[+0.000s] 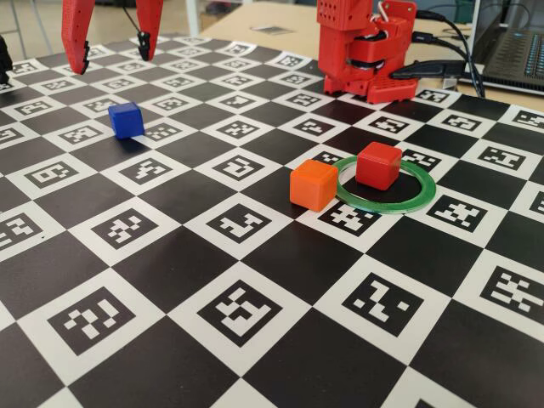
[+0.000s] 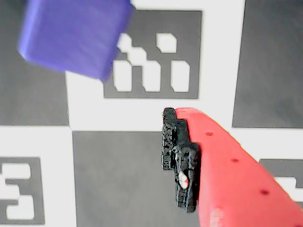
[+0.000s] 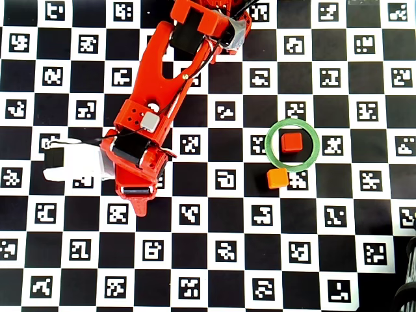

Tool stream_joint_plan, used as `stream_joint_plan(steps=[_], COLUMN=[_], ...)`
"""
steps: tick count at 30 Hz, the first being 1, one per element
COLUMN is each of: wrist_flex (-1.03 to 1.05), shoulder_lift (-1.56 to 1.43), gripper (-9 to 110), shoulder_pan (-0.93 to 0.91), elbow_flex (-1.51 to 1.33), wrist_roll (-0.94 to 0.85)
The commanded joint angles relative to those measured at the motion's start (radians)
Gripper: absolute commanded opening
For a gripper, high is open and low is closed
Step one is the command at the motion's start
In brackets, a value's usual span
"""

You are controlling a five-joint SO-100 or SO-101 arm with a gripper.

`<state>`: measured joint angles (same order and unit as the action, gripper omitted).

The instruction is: Grab the red cube then put it in the green circle then put the blue cube on top and finally the orange cube on top

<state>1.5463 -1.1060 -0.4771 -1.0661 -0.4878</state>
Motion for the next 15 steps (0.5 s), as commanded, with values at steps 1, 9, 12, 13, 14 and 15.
stream_joint_plan(steps=[1, 9, 12, 13, 14, 15], wrist_flex=[-0.067, -0.209, -0.244, -0.255, -0.264, -0.272], shoulder_lift=[-0.028, -0.006, 0.002, 0.003, 0.006, 0.009], gripper=[40, 40, 40, 40, 40, 40], shoulder_pan=[-0.017, -0.031, -0.032, -0.031, -0.029, -0.028], elbow_flex=[-0.034, -0.17, -0.199, -0.207, -0.216, -0.222], wrist_roll=[0.002, -0.014, -0.011, -0.009, -0.009, -0.006])
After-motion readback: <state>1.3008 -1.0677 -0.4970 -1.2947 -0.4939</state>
